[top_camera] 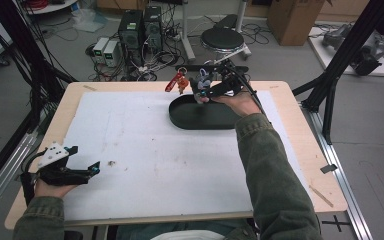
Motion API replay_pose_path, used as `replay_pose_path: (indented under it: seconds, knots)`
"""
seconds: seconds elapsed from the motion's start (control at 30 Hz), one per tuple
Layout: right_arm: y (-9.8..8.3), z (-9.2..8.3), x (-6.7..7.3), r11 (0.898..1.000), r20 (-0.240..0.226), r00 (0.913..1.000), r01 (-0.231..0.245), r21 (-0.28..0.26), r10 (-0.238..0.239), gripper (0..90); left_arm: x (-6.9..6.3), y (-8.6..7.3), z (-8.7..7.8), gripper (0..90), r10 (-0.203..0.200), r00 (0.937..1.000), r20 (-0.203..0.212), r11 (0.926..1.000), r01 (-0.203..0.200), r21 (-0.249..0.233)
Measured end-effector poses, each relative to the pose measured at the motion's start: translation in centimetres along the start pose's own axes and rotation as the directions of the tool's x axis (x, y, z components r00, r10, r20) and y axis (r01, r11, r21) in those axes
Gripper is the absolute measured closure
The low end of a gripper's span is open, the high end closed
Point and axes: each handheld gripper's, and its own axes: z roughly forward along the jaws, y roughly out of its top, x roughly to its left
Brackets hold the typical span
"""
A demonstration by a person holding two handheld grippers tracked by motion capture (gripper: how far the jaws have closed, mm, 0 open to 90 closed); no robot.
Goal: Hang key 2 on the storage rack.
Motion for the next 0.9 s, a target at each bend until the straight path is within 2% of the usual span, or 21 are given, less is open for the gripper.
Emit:
replay_pose_path:
  seconds: [0.27,0.33,0.37,0.47,0.57,0.63,0.7,0.83,0.9]
  knots:
    - [-0.1,-0.2,1.6,0.999,-0.005,0.9994,0.035,0.009,-0.035,0.6,0.0,0.0,-0.2,1.7,-0.001,1.0,-0.001,1.0,0.001,-0.005]
    - [-0.6,-0.4,1.6,1.0,-0.016,0.9998,0.011,-0.004,-0.011,0.6,0.0,0.0,-0.2,1.7,-0.003,1.0,0.001,1.0,0.003,-0.005]
    - [-1.2,-0.4,1.4,1.0,-0.014,0.9999,0.008,0.015,-0.007,0.6,0.0,0.0,-0.2,1.7,-0.003,1.0,0.002,1.0,0.003,-0.006]
    - [-1.7,-0.6,1.4,1.0,0.003,0.9999,0.013,0.013,-0.013,0.6,0.0,0.0,-0.2,1.7,-0.003,1.0,0.003,1.0,0.003,-0.004]
    - [-2.7,-1.0,1.1,1.0,-0.004,1.0,0.005,0.0,-0.005,0.6,0.0,0.0,-0.2,1.7,-0.004,1.0,0.002,1.0,0.004,-0.001]
    - [-3.0,-1.0,1.1,0.999,-0.002,0.9999,0.014,0.035,-0.014,0.6,0.0,0.0,-0.2,1.7,-0.003,1.0,-0.001,1.0,0.003,0.005]
    - [-3.3,-1.3,1.3,0.998,0.018,0.9989,0.042,0.054,-0.043,0.6,0.0,0.0,-0.3,1.7,-0.005,1.0,-0.003,1.0,0.005,0.0]
    - [-3.6,-2.3,1.8,0.999,-0.002,0.9993,0.038,0.021,-0.038,0.7,0.0,0.0,-0.4,1.7,-0.009,0.9999,-0.007,0.9999,0.009,-0.005]
    - [-4.4,-2.5,1.7,1.0,-0.031,0.9994,0.012,0.006,-0.012,0.7,0.0,0.0,-0.4,1.7,-0.009,0.9999,-0.006,0.9999,0.009,-0.007]
